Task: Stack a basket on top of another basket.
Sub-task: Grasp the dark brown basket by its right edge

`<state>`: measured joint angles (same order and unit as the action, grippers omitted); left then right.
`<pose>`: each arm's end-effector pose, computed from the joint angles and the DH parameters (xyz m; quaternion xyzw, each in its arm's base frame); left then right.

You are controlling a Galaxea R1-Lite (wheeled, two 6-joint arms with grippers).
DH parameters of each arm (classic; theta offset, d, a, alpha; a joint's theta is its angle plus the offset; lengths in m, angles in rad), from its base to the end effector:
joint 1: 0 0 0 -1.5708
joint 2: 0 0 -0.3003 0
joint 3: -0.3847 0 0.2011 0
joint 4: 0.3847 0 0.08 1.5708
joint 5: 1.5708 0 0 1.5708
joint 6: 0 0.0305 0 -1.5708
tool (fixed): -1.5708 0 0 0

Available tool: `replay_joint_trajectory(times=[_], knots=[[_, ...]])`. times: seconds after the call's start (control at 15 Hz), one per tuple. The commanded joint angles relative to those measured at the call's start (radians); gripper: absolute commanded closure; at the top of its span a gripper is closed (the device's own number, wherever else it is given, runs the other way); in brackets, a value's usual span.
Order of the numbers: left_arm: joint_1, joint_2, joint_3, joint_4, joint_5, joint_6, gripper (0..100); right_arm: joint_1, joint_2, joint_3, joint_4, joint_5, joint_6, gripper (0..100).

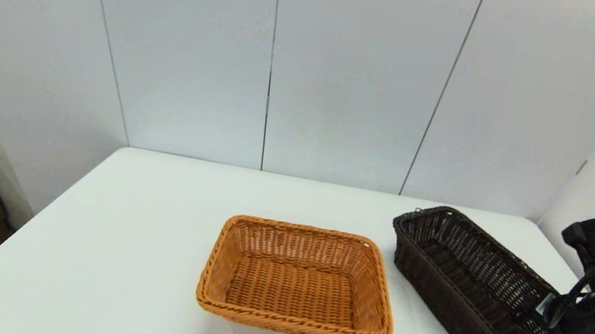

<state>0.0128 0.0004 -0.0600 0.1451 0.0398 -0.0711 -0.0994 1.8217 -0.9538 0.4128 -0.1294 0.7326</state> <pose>-0.0087 0.0011 0.0771 -0.0349 0.0418 0.0278 0.9981 0.2824 -0.0321 0.0918 0.2770 0.5250 -0.2994 0.7470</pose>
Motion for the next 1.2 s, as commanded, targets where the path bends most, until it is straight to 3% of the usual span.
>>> replay_joint_trajectory(times=[0.07,0.47,0.53,1.2], knots=[[0.000,-0.002,0.000,0.001,0.000,0.001,0,-0.002,0.087,-0.029,0.003,0.002,0.059,0],[0.001,-0.002,0.000,0.001,0.000,-0.001,0,-0.016,0.130,-0.052,0.001,0.033,0.096,0],[0.000,-0.002,0.000,0.001,0.000,-0.001,0,-0.023,0.126,-0.052,0.001,0.039,0.096,100],[0.001,-0.002,0.000,0.001,0.000,-0.001,0,-0.046,0.137,-0.056,0.001,0.111,0.099,100]])
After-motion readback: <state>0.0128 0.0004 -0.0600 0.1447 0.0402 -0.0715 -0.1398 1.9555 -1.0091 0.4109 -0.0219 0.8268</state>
